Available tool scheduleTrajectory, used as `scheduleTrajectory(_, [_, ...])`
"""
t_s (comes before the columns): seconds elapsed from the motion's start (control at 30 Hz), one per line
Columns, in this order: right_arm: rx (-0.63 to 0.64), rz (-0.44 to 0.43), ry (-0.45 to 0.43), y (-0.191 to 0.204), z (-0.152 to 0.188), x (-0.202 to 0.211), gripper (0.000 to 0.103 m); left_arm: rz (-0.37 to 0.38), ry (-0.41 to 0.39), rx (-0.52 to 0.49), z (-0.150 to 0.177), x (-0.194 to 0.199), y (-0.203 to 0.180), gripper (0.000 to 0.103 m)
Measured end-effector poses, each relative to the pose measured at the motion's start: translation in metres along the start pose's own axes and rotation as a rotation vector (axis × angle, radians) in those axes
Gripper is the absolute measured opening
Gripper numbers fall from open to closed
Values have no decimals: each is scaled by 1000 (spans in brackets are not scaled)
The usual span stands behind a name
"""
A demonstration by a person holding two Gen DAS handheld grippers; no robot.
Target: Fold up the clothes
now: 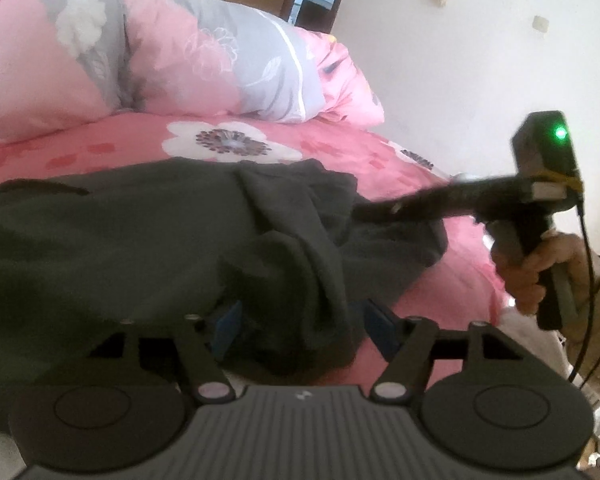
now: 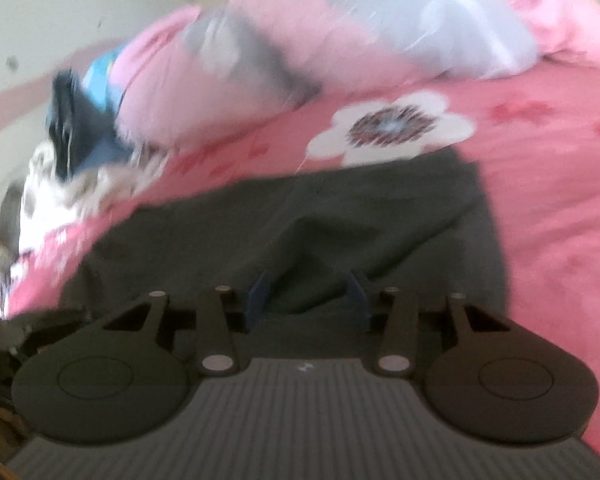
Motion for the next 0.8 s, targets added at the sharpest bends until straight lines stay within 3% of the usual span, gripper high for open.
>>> scheduleTrajectory(0.03, [8, -11, 28, 1, 1, -6, 44, -1, 5, 2, -2, -3, 0, 53])
scheduleTrajectory(0.1, [24, -32, 84, 2, 2, -18, 43, -2, 18, 6, -6, -8, -1, 13])
scheduleTrajectory(0.13, [32, -42, 112, 3, 2, -24, 43, 3, 28, 11, -7, -11, 0, 4])
scheduleTrajectory(0.23, [58, -80, 195, 6, 6, -37, 42, 20, -2, 57, -14, -7, 5, 2])
scheduleTrajectory(0.47, [193, -194, 318, 34, 43, 1, 42, 147, -103, 247, -41, 22, 26, 1])
scheduleTrajectory(0.57, [251, -194, 329, 44, 50, 16, 43, 180, -106, 269, -44, 24, 27, 1])
scheduleTrajectory(0.8, [322, -188, 248, 60, 26, 12, 43, 202, -127, 251, -43, 30, 17, 1])
Point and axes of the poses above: each gripper's, at about its wrist camera, not at the fingertips, and x roughly against the way its jaws point, y to its left, z to its underside, the point moved 8 cm from there along -x, roughly the way its jaws point, and after that the axes turned 2 degrees about y, right-handed, at the moved point
